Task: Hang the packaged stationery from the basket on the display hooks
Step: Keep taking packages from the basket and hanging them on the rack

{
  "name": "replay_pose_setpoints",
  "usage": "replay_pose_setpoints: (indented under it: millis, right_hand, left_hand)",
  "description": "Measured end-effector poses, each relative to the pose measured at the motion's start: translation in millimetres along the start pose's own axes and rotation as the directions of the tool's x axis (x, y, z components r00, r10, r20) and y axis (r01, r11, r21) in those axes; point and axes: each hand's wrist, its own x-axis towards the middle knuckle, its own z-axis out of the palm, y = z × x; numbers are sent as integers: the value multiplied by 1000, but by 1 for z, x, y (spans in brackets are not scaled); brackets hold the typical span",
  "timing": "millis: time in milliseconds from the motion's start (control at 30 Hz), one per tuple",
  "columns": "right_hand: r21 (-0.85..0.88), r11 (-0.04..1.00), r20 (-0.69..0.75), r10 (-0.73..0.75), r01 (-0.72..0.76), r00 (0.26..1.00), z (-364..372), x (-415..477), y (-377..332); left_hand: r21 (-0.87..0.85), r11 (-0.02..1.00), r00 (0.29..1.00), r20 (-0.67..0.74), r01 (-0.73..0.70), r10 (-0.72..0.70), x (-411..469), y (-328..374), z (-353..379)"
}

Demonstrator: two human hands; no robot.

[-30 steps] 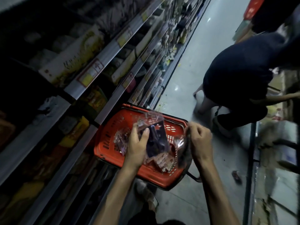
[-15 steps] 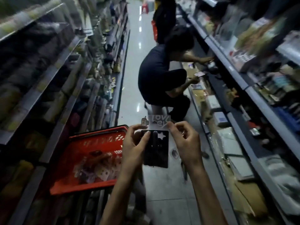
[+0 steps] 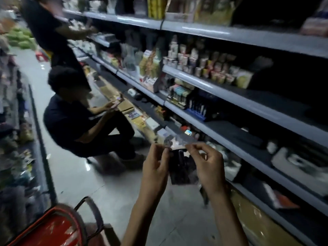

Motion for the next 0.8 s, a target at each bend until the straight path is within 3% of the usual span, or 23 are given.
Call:
replay_pose_setpoints:
  millis: [67,200,433,800]
  right_hand:
    - [17,1000,-104,28,-27,994,-31,-2,0]
    - [-21,999,-311,35,-44,950,-86,-17,-6]
    - [-59,992,-622,48,-107,782,-154,-63,-12]
    - [-134,969,-897,-28,-209,442,-265,-187,-33]
  left_hand:
    - [50,996,992,106,-72,66,8,6,23]
    - [-90,992,953,283,-89,111,16,16,71]
    - [-363,913,803,591,185,72,-5,34,156]
    - [-382,857,434,875,346,215,-125,84,275]
